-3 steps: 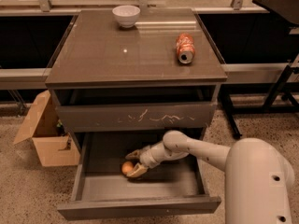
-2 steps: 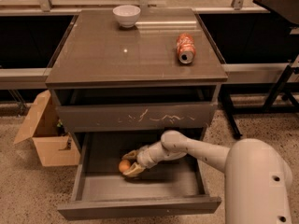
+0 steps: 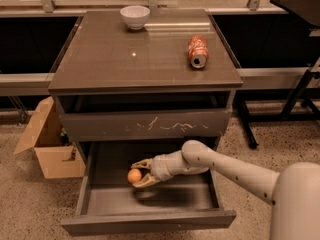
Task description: Pick orange from middle drawer and place on counter
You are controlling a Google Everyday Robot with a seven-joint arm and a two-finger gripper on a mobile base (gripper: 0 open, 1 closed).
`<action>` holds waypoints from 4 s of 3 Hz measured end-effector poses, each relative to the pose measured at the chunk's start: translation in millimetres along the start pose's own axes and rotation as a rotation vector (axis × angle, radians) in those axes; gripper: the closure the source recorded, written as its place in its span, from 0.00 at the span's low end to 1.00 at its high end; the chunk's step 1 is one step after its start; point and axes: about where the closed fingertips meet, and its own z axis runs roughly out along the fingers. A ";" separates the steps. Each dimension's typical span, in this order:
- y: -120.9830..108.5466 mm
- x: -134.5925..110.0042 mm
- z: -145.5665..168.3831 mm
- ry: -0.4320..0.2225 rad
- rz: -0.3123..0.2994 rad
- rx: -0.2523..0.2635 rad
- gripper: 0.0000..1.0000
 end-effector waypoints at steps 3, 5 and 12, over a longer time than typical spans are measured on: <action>24.4 -52.3 -93.7 -0.080 -0.108 0.129 1.00; -5.0 -135.5 -157.5 -0.063 -0.238 0.110 1.00; -147.8 -318.9 -291.7 0.138 -0.643 0.090 1.00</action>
Offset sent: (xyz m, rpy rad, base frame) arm -0.0510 -0.0938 0.1269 0.1583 -0.2091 -0.0594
